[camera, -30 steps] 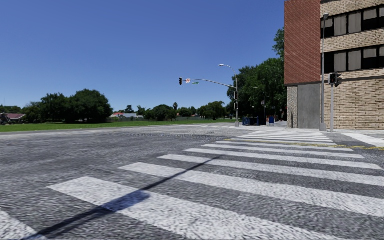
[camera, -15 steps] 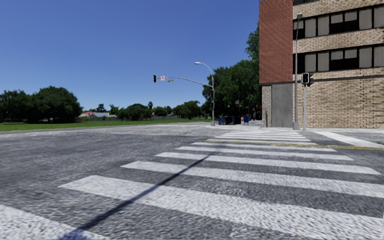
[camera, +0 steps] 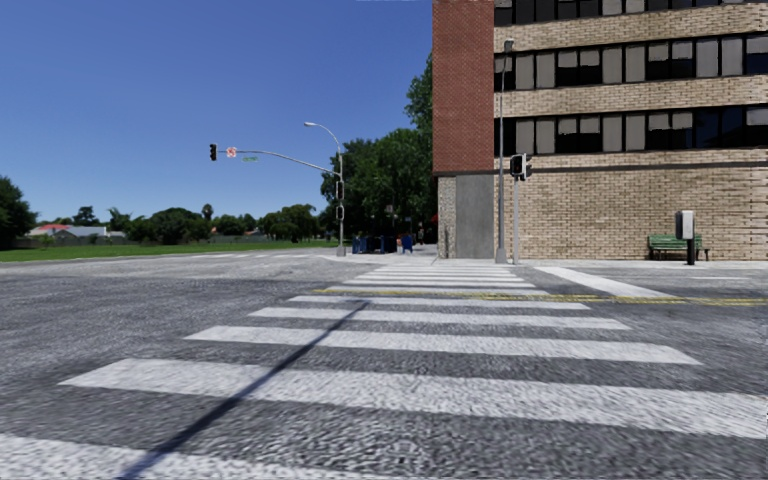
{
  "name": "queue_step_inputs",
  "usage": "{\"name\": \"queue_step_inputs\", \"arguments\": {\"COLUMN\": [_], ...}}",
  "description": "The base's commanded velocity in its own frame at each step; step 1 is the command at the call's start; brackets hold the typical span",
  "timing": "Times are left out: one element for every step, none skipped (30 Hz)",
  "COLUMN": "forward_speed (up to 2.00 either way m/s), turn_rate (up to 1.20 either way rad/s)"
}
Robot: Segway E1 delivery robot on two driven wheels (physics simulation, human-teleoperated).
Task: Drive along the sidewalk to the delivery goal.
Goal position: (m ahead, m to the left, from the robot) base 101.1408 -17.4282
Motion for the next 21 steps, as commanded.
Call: {"name": "queue_step_inputs", "arguments": {"forward_speed": [1.41, 1.57, 1.86, 1.94, 1.94, 1.96, 1.96, 1.96, 1.96, 1.96, 1.96, 1.96, 1.96, 1.96, 1.96, 1.96, 1.96, 1.96, 1.96, 1.97, 1.97], "turn_rate": [-0.55, -0.49, -0.35, -0.27, -0.27, -0.14, 0.00, 0.00, 0.00, 0.00, 0.00, 0.00, 0.00, 0.00, 0.00, 0.00, 0.00, 0.00, 0.00, 0.00, 0.00]}}
